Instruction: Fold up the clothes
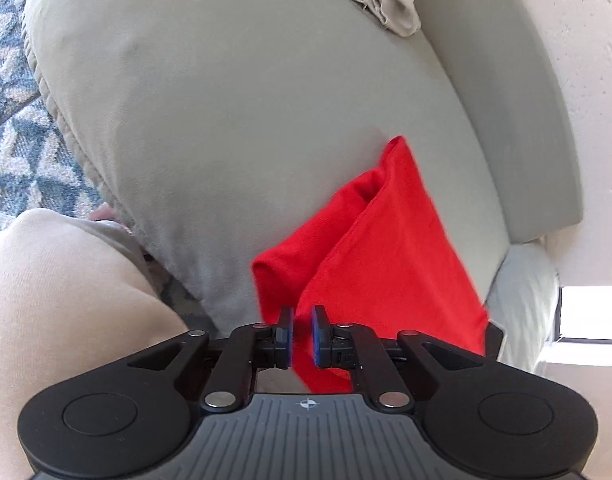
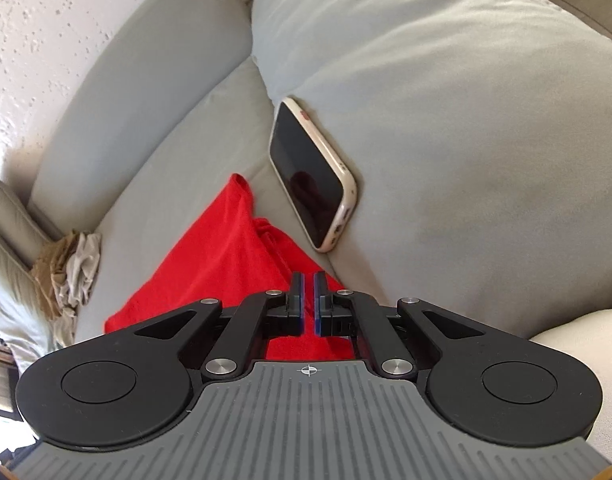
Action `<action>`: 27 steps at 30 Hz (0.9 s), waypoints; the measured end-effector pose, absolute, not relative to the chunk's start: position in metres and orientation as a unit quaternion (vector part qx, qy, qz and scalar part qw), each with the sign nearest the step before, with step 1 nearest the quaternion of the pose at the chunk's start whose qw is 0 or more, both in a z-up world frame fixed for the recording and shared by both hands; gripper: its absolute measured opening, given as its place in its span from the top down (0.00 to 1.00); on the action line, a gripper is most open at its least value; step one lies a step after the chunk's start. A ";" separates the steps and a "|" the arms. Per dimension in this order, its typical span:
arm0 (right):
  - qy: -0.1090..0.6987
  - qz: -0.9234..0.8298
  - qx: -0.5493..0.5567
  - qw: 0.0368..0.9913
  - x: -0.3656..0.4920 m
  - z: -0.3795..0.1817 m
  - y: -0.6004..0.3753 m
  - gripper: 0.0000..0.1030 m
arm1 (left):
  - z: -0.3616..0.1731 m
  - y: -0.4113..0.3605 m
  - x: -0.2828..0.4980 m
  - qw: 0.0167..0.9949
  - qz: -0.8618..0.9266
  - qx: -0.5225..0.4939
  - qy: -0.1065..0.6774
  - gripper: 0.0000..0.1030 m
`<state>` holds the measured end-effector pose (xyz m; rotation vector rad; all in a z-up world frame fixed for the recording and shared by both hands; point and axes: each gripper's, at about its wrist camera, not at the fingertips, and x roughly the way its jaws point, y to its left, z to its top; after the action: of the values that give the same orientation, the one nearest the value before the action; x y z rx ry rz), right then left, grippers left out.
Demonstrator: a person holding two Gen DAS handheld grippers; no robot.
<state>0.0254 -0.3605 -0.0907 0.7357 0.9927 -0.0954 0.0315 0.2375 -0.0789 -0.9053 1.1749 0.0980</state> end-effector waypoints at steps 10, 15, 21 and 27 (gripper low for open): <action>0.450 0.046 0.260 0.853 0.004 -0.083 -0.311 0.88 | -0.044 0.149 0.021 0.869 -0.053 -0.240 0.428 0.78; 0.471 0.168 0.256 0.827 0.006 -0.085 -0.243 0.73 | -0.063 0.099 0.017 0.854 -0.096 -0.214 0.465 0.77; 0.490 0.244 0.204 0.811 -0.007 -0.100 -0.182 0.65 | -0.098 0.096 -0.002 0.829 -0.074 -0.275 0.480 0.75; 0.458 0.255 0.170 0.835 -0.010 -0.100 -0.164 0.65 | -0.112 0.111 -0.009 0.810 -0.054 -0.359 0.460 0.70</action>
<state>-0.0097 -0.1645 -0.0995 0.3599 0.9691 0.5391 -0.0094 0.1110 -0.1120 -0.7677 0.9839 -0.1146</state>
